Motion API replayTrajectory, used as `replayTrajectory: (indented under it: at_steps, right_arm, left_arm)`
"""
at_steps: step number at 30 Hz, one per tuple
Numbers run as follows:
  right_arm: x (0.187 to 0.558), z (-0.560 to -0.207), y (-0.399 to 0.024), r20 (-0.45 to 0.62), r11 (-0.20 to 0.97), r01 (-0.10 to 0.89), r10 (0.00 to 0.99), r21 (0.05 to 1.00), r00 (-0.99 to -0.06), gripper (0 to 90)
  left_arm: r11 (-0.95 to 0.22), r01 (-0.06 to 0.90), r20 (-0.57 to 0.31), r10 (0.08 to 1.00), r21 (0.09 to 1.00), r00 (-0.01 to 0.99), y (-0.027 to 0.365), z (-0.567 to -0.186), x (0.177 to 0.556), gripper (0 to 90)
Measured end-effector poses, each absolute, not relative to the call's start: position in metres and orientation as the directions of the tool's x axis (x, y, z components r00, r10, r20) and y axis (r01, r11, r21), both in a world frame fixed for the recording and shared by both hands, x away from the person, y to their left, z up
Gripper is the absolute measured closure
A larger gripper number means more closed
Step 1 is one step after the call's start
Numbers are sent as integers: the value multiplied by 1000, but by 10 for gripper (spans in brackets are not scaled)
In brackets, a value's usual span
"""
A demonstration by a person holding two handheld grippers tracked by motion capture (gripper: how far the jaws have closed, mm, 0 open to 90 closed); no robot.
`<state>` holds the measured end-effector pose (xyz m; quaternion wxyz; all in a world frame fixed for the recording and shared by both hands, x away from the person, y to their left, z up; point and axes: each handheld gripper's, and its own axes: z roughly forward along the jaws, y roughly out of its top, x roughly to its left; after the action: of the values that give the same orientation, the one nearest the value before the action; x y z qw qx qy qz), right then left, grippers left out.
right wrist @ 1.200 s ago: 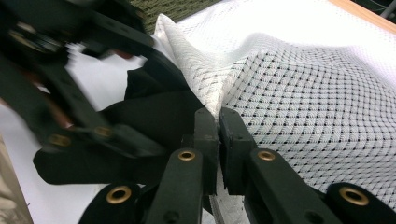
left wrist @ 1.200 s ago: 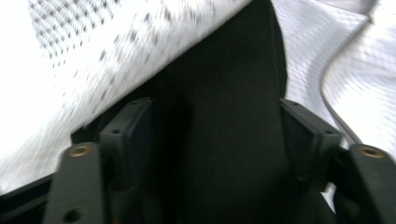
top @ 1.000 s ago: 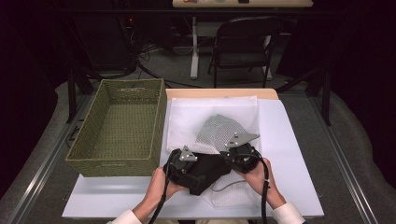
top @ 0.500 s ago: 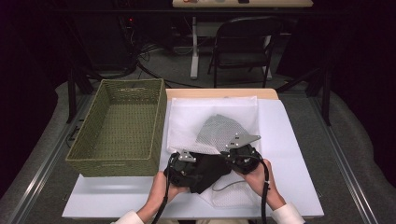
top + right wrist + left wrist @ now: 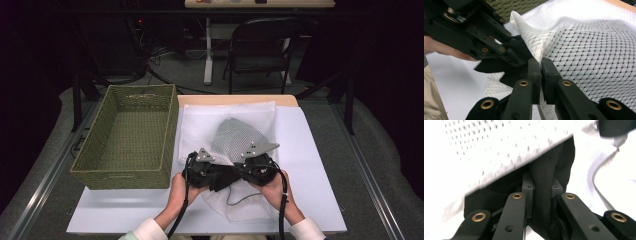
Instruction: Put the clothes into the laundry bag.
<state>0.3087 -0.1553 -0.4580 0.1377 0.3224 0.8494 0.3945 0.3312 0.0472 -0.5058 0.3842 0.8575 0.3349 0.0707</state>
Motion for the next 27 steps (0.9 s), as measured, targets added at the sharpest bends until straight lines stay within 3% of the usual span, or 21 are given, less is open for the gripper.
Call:
replayTrajectory:
  at_steps: [9,14,20,23,27]
  right_arm:
    - [310,-459,-154,29,475,450,663,756,-748,864]
    - [310,-460,-156,21,478,451,669,754,-743,863]
    - [311,-460,-161,23,474,456,674,753,-738,863]
    - [310,-460,-160,21,473,457,677,753,-736,862]
    - [311,-460,-160,24,473,463,679,750,-734,860]
  left_arm:
    - [-484,514,-121,634,709,764,23,-523,344,764]
    - [-504,514,-126,618,694,776,28,-519,343,585]
    - [-555,481,-67,605,678,793,32,-512,329,392]
    - [-560,478,-44,617,677,786,35,-513,323,344]
    - [-553,478,-16,642,683,766,38,-516,315,371]
